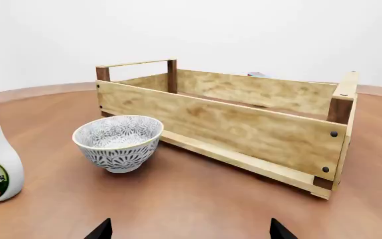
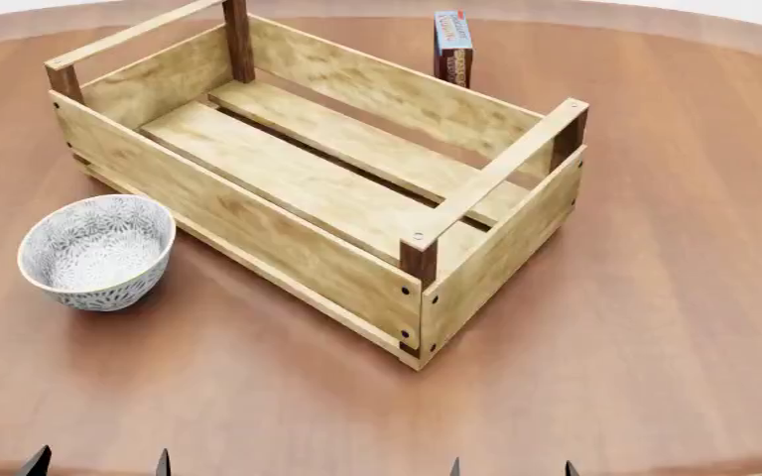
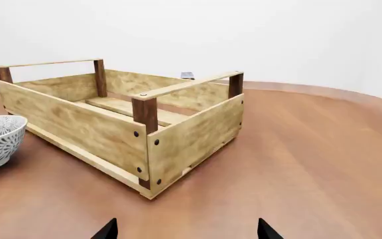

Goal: Pick up the salad dressing and put it in the tray.

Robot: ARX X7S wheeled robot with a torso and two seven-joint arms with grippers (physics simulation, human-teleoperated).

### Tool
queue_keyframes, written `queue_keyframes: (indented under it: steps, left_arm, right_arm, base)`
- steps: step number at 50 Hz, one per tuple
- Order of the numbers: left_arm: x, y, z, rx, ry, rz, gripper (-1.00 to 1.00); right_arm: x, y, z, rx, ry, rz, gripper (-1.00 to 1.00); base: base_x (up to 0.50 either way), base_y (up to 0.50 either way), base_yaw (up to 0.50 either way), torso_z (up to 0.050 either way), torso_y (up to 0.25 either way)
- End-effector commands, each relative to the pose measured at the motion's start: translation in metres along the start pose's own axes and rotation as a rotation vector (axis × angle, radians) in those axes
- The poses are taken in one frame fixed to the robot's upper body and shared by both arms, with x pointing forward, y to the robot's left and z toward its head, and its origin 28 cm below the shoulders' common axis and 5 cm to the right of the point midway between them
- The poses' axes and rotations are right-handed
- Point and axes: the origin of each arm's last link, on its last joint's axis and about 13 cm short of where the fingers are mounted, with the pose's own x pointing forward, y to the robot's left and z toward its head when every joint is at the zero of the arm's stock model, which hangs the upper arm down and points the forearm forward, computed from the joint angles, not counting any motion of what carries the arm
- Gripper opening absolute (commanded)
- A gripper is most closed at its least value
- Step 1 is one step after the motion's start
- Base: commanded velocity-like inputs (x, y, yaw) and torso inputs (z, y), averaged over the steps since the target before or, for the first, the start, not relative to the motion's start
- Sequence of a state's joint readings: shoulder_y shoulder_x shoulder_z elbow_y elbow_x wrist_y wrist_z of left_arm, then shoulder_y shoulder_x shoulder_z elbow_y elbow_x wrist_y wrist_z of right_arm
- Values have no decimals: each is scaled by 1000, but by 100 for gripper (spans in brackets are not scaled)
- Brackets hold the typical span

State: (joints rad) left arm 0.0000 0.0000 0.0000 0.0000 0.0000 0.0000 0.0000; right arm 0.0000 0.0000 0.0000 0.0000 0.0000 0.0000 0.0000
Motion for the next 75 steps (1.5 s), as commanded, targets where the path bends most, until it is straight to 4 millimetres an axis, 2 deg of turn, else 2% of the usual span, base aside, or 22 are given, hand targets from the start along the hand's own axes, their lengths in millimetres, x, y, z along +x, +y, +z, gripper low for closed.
queue_keyframes:
  steps: [1, 25, 68, 75]
  left_arm:
    - [0, 0, 0, 0, -1, 0, 100]
    - [0, 0, 1, -9, -6, 0, 100]
    - [2, 0, 1, -6, -1, 7, 100]
    - [4, 3, 2, -42, 23, 29, 100]
  right_arm:
    - [0, 0, 0, 9, -2, 0, 100]
    - [0, 1, 1, 2, -10, 7, 100]
    - [0, 2, 2, -14, -33, 12, 100]
    - [1, 4, 1, -75, -15, 6, 100]
  base:
    - [0, 0, 0, 0, 0]
    - [0, 0, 0, 0, 0]
    - [18, 496, 0, 0, 0]
    - [0, 0, 0, 0, 0]
